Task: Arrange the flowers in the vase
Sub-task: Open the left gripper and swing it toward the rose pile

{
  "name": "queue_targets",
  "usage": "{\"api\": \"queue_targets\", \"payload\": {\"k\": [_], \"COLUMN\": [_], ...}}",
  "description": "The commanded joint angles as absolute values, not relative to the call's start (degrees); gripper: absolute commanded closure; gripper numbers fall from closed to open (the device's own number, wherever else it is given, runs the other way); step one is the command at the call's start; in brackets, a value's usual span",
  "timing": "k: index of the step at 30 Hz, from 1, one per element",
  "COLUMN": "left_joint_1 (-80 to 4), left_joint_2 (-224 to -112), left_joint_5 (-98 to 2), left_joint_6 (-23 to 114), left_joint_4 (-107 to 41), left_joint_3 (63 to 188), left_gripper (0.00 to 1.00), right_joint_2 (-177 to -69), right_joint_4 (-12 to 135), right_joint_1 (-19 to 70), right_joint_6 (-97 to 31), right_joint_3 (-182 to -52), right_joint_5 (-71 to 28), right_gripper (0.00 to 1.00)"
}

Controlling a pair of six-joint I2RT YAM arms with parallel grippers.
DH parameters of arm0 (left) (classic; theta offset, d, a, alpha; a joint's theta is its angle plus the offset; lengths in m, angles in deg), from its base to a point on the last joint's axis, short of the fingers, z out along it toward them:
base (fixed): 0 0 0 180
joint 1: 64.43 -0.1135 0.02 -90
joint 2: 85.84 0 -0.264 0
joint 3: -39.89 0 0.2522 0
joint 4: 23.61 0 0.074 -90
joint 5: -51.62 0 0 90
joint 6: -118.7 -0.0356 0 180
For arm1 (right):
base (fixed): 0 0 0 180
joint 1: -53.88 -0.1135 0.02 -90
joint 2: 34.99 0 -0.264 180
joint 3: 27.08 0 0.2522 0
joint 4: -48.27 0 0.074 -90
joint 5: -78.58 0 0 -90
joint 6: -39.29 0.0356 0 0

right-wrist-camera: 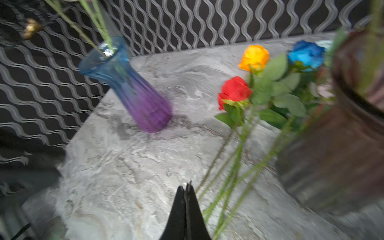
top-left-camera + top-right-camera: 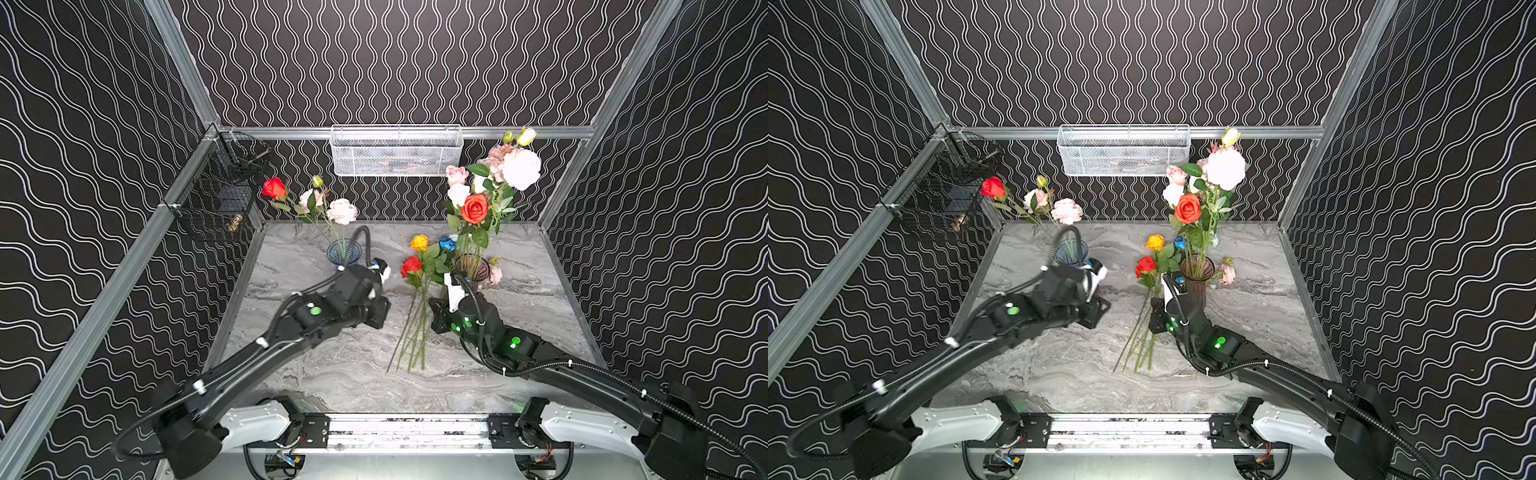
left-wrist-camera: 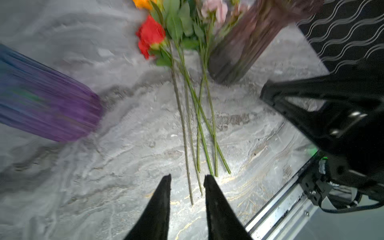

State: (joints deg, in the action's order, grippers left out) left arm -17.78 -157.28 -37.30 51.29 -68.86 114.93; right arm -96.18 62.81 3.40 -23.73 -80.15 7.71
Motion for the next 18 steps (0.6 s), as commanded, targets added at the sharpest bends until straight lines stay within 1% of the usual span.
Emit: {"api": "queue_targets", "payload": {"k": [1,2,6,8,10,11,14,18], "left_joint_1": [-16.0,-15.8,-15.8,-15.8,-15.8,-15.8,-16.3,-17.2], "left_joint_2": [-162.6,-164.9,-175.2,-180.6,-185.1,-186.9,-192.7,-201.0], "left_joint_5": [-40.0,-41.0,-45.1,-46.1,-45.1,-44.6,-42.0,-41.3], "left_joint_6": [55.5,55.7,54.9,53.9,53.5,53.1,52.7,52.0], "left_joint_4": [-56.6,-54.2,-48.7,-48.3,-49.3,-48.8,-49.8,-52.4], "left_joint_3": [113.3,113.2,116.8,120.2,123.7,124.9,129.8,137.3], "left_gripper": [0.67,0.68,0.80,0.81,0.82,0.81,0.70,0.69], "right_joint_2": [-95.0,-94.5,-92.6,-92.0,-91.7,-91.4,-89.7,-88.6], "right_joint_4": [65.5,66.0,67.3,67.8,68.3,68.1,67.2,67.2], "right_joint_1": [4.1,4.7,7.2,9.1,11.6,12.7,14.2,14.4], "right_joint_6": [-19.1,-18.3,-16.2,-15.7,-15.2,-15.0,-14.9,-15.8], "right_joint_3": [-78.6,-77.9,-74.7,-73.3,-72.2,-71.6,-69.9,-69.7], "right_joint_5": [13.7,14.1,13.8,11.8,8.9,7.6,5.6,5.4], "right_gripper": [1.00,1.00,1.00,1.00,1.00,1.00,1.00,1.00]}}
